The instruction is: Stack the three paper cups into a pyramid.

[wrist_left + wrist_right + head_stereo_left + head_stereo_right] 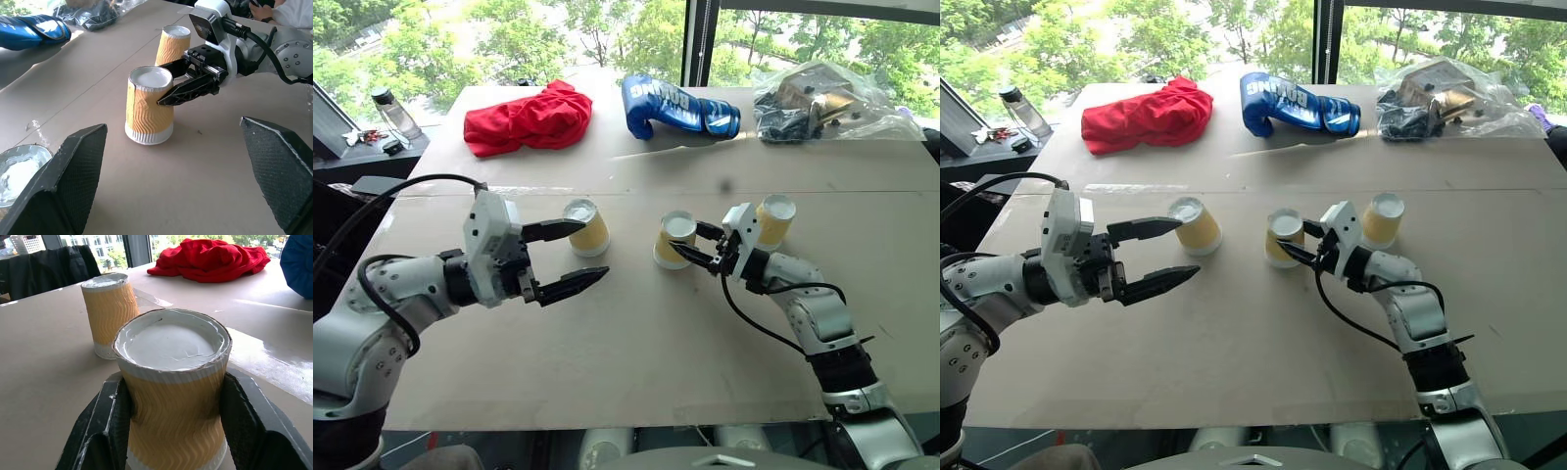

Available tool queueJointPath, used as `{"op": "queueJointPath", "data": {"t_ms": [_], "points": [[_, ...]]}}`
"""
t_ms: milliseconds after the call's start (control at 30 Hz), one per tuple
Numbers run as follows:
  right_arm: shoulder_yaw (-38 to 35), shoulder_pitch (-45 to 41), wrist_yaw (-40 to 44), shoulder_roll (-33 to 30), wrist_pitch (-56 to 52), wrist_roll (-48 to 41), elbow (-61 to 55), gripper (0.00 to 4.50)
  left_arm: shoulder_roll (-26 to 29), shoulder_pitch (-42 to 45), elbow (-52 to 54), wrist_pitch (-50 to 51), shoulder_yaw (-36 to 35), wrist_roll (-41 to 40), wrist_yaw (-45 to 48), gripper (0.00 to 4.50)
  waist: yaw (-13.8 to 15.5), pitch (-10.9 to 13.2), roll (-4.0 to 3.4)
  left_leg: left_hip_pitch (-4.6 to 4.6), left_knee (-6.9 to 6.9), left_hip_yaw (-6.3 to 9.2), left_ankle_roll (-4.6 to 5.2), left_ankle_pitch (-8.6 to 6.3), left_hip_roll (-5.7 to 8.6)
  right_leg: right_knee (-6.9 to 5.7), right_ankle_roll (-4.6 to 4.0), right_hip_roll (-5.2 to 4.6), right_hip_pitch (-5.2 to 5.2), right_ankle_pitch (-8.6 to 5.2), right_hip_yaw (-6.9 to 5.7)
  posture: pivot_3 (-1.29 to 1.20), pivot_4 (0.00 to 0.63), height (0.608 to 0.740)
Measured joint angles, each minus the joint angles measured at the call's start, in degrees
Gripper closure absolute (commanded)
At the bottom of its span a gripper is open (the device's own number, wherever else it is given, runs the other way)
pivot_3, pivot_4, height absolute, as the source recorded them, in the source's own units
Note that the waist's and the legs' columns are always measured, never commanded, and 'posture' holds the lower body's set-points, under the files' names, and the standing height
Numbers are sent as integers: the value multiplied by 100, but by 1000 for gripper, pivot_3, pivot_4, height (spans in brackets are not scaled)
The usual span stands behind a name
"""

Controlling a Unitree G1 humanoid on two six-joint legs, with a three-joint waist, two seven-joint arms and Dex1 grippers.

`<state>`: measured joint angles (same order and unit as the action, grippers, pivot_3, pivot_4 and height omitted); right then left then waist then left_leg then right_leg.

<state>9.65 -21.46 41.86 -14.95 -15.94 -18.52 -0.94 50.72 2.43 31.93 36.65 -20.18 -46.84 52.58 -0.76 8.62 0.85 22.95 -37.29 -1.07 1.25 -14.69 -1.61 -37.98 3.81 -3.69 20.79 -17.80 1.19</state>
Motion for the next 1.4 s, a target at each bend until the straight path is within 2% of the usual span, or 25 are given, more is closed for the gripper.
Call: {"op": "queueJointPath", "data": {"t_ms": [133,200,367,533,633,733,867,1067,1333,1367,1400], "points": [[6,-21,-46,17,10,92,110,773,-43,-28,22,-8,1,1,-104,0,-9,0,-1,0,0,-2,0,0,0,0,0,-1,0,0,2,0,150,740],[-27,5,-20,-18,49,76,97,53,-51,-19,23,-7,7,1,-160,0,-8,0,0,0,0,-2,2,-1,0,0,0,-1,0,0,2,0,150,740],[-369,285,-31,-77,453,4,-266,53,-52,129,20,-5,61,-2,-178,0,-6,0,-1,0,0,-1,15,-9,0,0,1,-1,0,1,1,0,150,740],[-769,947,-241,-289,960,52,-969,53,-54,305,8,25,240,-32,-141,0,-1,1,-1,-1,1,-1,14,-9,0,0,1,-1,0,0,1,0,150,740],[-1069,1218,-540,-306,1154,133,-1329,53,-67,492,-4,44,392,-59,-124,0,-2,1,-1,-2,1,-2,14,-9,0,-2,1,0,-1,1,1,0,150,740],[-1437,1370,-1173,-257,1294,392,-1498,53,-99,799,-24,66,550,-69,-128,0,-9,0,-1,-6,1,-6,7,-4,2,-5,1,1,-2,1,7,0,150,740],[-1761,1451,-1858,-89,1345,677,-1319,53,-160,1134,-63,119,731,-111,-148,0,-13,0,-1,-6,1,-7,-7,4,3,-6,1,3,-1,1,9,0,150,740],[-1698,1473,-2031,14,1356,824,-656,53,-164,1359,-156,167,757,-121,-129,0,-22,1,-1,-7,1,-10,-6,4,1,-5,1,6,0,1,13,0,150,740],[-1743,990,-2340,313,1280,731,-72,53,-164,1436,-171,165,838,-112,-103,0,-19,1,-2,-6,1,-9,-7,4,1,-4,1,6,-1,1,13,0,150,740],[-1743,970,-2342,333,1255,696,-13,438,-164,1435,-171,158,838,-101,-101,0,-17,1,-1,-6,1,-8,-7,4,1,-4,1,6,-1,1,12,0,150,740],[-1743,970,-2342,336,1248,694,-7,556,-164,1435,-171,157,838,-98,-100,0,-17,1,-1,-6,1,-8,-7,4,1,-5,1,6,-1,1,12,0,150,740]]}}
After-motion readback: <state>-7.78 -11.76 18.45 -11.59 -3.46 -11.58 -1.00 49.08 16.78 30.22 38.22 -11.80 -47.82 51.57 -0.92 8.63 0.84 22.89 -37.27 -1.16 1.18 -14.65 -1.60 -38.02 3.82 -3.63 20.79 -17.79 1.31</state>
